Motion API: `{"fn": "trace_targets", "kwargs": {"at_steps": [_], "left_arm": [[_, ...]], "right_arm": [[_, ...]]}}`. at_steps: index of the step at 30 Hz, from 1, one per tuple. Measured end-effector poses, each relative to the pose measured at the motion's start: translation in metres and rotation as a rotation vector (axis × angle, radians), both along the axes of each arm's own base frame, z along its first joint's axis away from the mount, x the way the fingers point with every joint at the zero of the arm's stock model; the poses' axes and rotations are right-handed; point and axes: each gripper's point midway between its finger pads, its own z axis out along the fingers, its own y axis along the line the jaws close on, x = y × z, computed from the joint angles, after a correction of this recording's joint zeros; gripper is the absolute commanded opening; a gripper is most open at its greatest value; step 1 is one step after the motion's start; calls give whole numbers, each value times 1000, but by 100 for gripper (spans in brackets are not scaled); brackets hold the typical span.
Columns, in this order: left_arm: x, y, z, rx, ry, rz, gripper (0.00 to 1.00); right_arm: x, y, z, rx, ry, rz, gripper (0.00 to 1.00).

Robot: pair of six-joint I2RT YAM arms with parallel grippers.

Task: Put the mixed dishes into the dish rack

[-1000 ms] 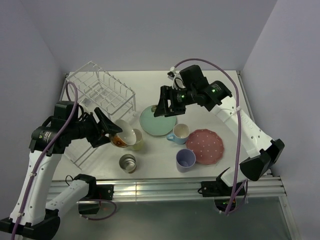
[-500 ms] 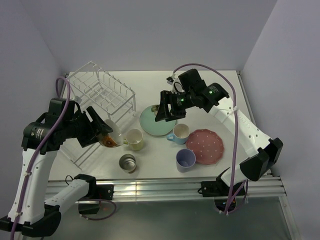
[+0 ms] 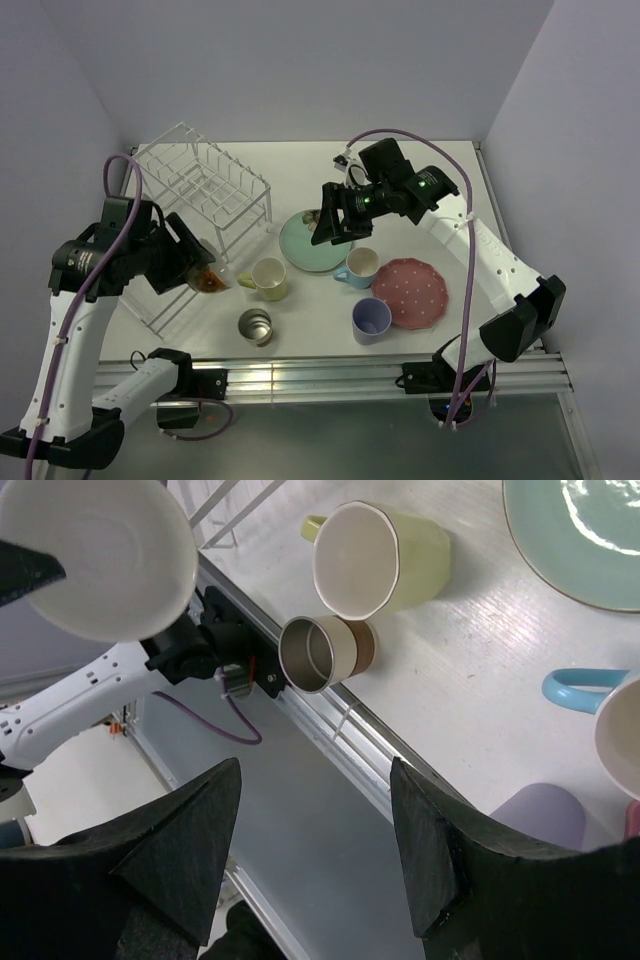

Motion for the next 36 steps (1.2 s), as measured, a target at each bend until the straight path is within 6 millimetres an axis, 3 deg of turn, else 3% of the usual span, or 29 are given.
{"fn": "trace_targets", "kwargs": {"at_steps": [10, 24, 36], "left_arm": [[26, 41, -20, 108, 80, 146, 0], [60, 81, -35, 210, 183, 228, 0], [67, 108, -48, 210, 247, 336, 0]], "right_arm": [[-4, 1, -3, 9, 20, 17, 68], [-7, 2, -8, 12, 38, 29, 68], [-7, 1, -8, 11, 27, 39, 68]]}}
